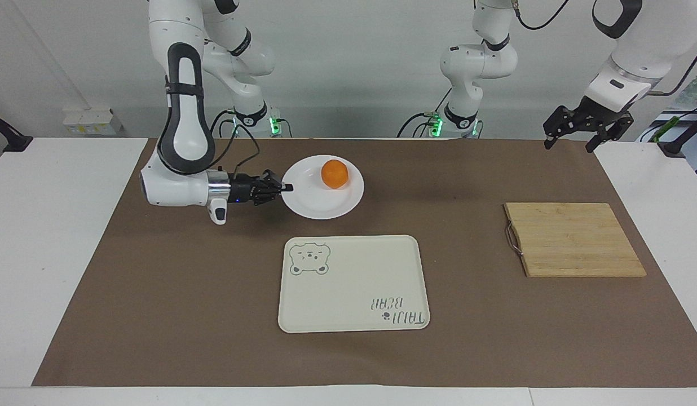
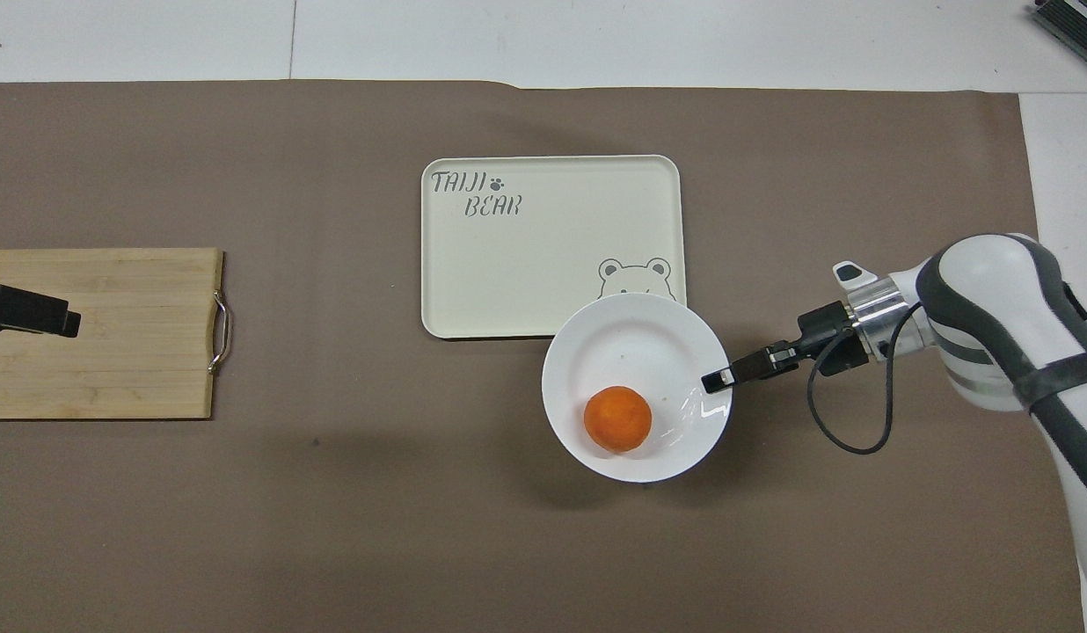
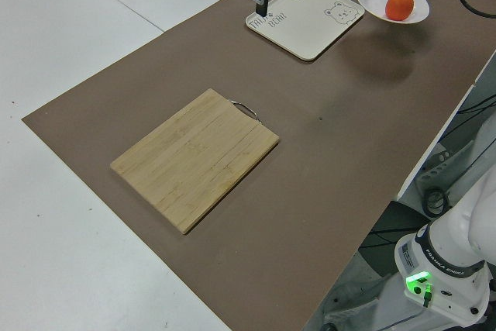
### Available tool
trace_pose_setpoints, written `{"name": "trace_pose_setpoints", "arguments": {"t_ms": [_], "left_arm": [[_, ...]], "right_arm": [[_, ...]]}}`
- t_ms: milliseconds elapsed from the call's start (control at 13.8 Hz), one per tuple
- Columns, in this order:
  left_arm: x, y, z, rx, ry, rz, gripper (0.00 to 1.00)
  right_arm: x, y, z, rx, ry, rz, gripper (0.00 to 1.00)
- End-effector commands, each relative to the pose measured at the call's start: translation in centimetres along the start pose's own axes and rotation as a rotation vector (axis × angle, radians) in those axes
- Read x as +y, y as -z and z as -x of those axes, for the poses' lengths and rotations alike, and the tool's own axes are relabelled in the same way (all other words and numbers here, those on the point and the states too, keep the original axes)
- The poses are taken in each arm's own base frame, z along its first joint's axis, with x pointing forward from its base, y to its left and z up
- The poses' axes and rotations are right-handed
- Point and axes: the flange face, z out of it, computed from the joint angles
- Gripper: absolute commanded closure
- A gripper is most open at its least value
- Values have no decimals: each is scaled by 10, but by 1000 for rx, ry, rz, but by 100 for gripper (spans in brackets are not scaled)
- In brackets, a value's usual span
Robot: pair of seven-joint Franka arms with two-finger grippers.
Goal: Place orange and plate with both arms
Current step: 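Slide the plate with the right gripper onto the bear tray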
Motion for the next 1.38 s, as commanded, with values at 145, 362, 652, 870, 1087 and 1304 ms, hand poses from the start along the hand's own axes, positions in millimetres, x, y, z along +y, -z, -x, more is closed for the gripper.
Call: {"name": "trace_pose_setpoints", "arguments": {"t_ms": [145, 362, 652, 870, 1087, 1304], "left_arm": [[2, 3, -7, 20, -13, -10, 0], [0, 6, -16, 28, -16, -38, 0], [3, 12, -17, 41, -22, -42, 0], [3, 12, -16, 36, -16, -36, 0], [4, 10, -14, 26, -18, -33, 0], [4, 11, -13, 27, -16, -32, 0]], "right_arm": [[31, 65, 6, 70, -19, 21, 100], [49, 101, 13, 95, -45, 80, 100], [61, 121, 22, 118, -64, 119, 100], [56, 112, 5, 186, -117, 107, 100], [38, 83, -26, 242, -160, 78, 100], [13, 58, -59, 260, -191, 68, 100]]}}
